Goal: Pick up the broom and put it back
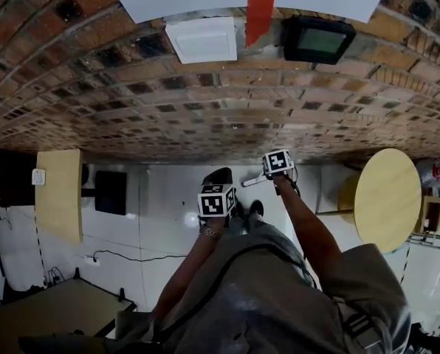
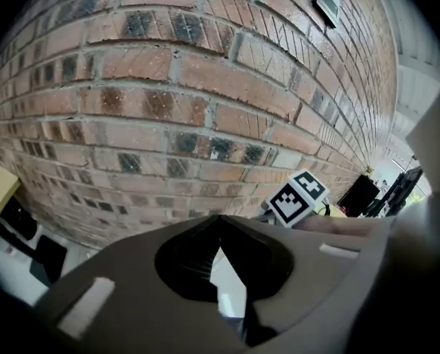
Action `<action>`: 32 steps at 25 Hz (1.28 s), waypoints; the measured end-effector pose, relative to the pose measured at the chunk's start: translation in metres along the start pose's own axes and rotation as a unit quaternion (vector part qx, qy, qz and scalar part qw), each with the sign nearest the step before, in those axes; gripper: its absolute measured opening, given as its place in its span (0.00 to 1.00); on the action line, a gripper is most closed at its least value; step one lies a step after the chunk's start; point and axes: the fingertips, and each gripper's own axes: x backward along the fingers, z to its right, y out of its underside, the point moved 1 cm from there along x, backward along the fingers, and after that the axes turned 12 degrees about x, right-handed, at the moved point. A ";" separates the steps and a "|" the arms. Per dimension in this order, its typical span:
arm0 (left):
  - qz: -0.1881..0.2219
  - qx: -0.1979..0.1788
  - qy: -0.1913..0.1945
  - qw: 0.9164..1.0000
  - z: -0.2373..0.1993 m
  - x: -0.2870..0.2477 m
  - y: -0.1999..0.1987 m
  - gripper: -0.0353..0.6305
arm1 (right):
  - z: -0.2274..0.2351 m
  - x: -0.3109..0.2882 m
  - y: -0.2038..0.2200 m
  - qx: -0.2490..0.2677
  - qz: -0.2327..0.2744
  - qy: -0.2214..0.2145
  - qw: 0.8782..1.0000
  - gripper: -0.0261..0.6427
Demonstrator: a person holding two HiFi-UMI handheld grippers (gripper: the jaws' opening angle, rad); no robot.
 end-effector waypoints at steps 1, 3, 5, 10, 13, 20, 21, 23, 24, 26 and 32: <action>-0.003 0.002 -0.006 1.000 -0.002 0.001 0.008 0.01 | 0.008 -0.003 -0.008 0.006 0.011 0.007 1.000 0.19; -0.010 0.005 -0.015 1.000 -0.002 0.002 0.023 0.01 | 0.023 -0.010 -0.021 0.004 0.032 0.013 0.999 0.19; -0.019 0.008 -0.019 1.000 -0.002 0.004 0.037 0.02 | 0.030 -0.016 -0.030 -0.013 0.046 0.006 0.999 0.21; -0.022 0.000 -0.020 1.000 -0.001 0.020 0.058 0.02 | 0.036 -0.012 -0.031 -0.025 0.066 0.014 0.997 0.31; -0.004 -0.003 -0.019 1.000 -0.007 0.035 0.053 0.02 | 0.029 0.011 -0.023 -0.033 0.083 0.039 0.995 0.31; 0.014 -0.024 0.022 0.999 -0.012 0.071 0.068 0.02 | -0.075 0.114 0.005 -0.083 0.192 0.012 0.978 0.03; 0.012 -0.027 0.026 0.999 -0.013 0.078 0.076 0.02 | -0.097 0.126 0.012 -0.088 0.201 0.004 0.976 0.03; 0.008 -0.030 0.035 0.999 -0.015 0.092 0.094 0.02 | -0.141 0.148 0.030 -0.090 0.210 -0.005 0.974 0.03; 0.008 -0.030 0.039 0.999 -0.016 0.099 0.102 0.02 | -0.161 0.158 0.039 -0.087 0.211 -0.008 0.974 0.03; 0.008 -0.028 0.050 0.998 -0.016 0.112 0.116 0.02 | -0.200 0.176 0.056 -0.075 0.211 -0.016 0.974 0.02; 0.000 -0.030 0.073 0.997 -0.006 0.144 0.154 0.02 | -0.266 0.216 0.094 -0.034 0.208 -0.023 0.977 0.00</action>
